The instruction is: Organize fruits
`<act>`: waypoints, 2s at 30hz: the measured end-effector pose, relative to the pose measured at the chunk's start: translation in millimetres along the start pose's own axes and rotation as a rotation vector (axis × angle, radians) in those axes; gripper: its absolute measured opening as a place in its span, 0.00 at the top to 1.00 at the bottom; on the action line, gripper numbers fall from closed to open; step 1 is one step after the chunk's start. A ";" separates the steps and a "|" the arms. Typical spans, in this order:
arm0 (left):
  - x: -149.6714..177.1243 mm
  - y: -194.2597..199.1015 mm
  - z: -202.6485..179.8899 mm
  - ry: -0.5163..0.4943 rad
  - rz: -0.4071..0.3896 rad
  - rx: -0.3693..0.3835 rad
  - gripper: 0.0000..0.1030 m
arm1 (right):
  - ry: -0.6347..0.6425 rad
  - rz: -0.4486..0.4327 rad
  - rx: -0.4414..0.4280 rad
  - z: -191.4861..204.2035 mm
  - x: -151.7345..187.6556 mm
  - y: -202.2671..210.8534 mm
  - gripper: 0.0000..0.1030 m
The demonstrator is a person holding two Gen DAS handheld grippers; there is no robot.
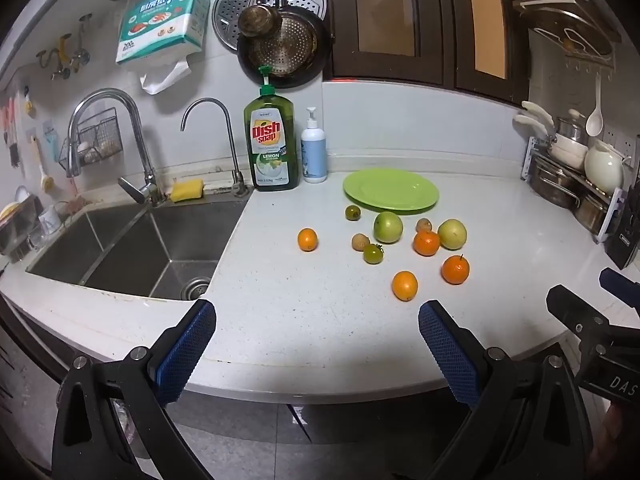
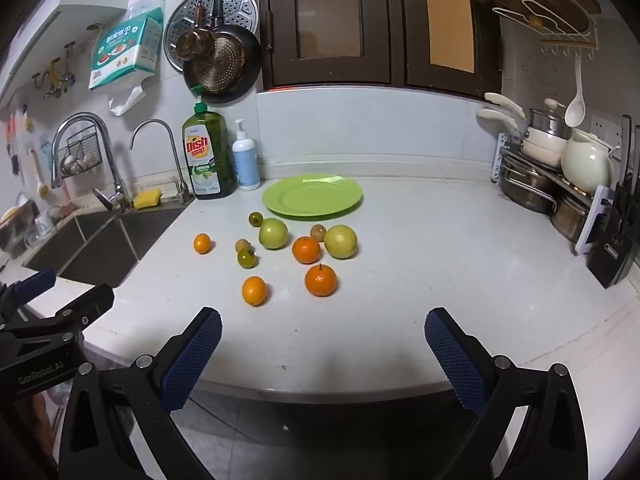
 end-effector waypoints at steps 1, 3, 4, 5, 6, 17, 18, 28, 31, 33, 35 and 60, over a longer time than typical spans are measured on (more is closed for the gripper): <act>-0.4 -0.7 0.5 0.003 0.001 0.004 0.00 | 0.000 -0.001 -0.001 0.3 0.1 0.3 0.00; 3.9 -2.5 2.7 0.008 -0.006 0.010 0.00 | 0.002 -0.002 -0.007 1.0 0.5 0.9 0.00; 3.6 -2.3 3.3 0.008 -0.008 0.011 0.00 | -0.002 0.005 0.003 0.9 0.1 0.1 0.00; 3.4 -2.1 3.6 0.007 -0.010 0.009 0.00 | -0.001 0.005 0.003 1.3 0.1 0.2 0.00; 3.8 -2.0 4.0 0.007 -0.011 0.007 0.00 | 0.000 0.004 0.003 1.7 0.1 0.3 0.00; 3.2 -1.6 3.6 0.011 -0.010 0.008 0.00 | 0.001 0.003 0.000 2.6 -1.7 1.6 0.00; 3.8 -1.5 3.8 0.011 -0.010 0.008 0.00 | 0.001 0.004 0.001 3.5 -1.7 1.5 0.00; 4.3 -1.0 2.6 0.012 -0.012 0.012 0.00 | 0.004 0.005 0.007 3.3 -0.9 1.7 0.00; 4.3 -1.0 2.9 0.012 -0.012 0.012 0.00 | 0.005 0.006 0.009 6.6 -1.4 2.2 0.00; 4.8 -0.7 1.1 0.011 -0.013 0.013 0.00 | 0.005 0.006 0.008 6.3 -1.5 2.3 0.00; 4.4 -0.6 0.7 0.012 -0.013 0.013 0.00 | 0.004 0.006 0.008 6.3 -1.7 2.2 0.00; 3.1 -1.7 -2.5 0.012 -0.006 0.018 0.00 | 0.006 0.008 0.007 5.7 -1.5 0.1 0.01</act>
Point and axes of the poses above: each gripper's, at about its wrist camera, not at the fingertips, and y roughly against the way its jaws point, z to its left, x to its underside, the point moved 1 cm from there along -y, roughly the way its jaws point, and after that the axes turned 9 degrees about -z, right-handed, at the moved point
